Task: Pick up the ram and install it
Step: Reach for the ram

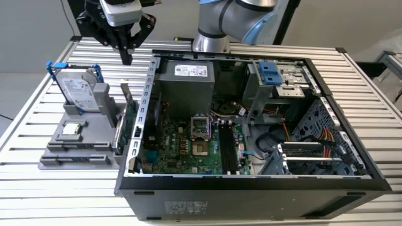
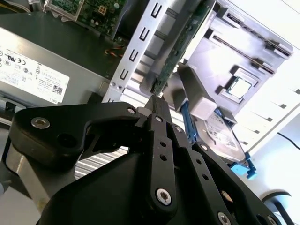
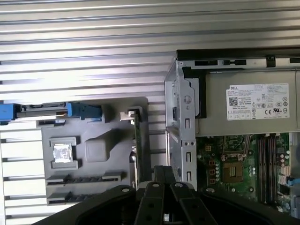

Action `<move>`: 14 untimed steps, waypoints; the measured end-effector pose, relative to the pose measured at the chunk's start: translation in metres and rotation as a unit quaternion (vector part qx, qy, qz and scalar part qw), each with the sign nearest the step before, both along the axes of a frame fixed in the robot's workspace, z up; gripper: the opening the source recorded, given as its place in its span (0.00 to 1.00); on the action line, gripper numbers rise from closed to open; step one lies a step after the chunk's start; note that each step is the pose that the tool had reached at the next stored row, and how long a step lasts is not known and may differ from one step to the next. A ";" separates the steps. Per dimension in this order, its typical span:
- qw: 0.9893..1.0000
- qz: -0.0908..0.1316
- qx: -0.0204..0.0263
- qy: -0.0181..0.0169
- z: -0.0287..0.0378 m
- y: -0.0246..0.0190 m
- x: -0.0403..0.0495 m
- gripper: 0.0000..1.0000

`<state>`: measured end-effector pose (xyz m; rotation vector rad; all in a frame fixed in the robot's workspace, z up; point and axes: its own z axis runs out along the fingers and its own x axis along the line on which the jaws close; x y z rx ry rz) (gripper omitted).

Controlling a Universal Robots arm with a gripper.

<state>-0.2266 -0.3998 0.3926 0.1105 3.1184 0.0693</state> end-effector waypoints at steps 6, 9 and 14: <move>1.000 0.000 0.000 0.000 0.0000 -0.0001 -0.0128 0.00; 1.000 0.000 0.000 0.000 0.0000 -0.0002 -0.0191 0.00; 1.000 0.000 0.000 0.000 -0.0001 -0.0004 -0.0296 0.00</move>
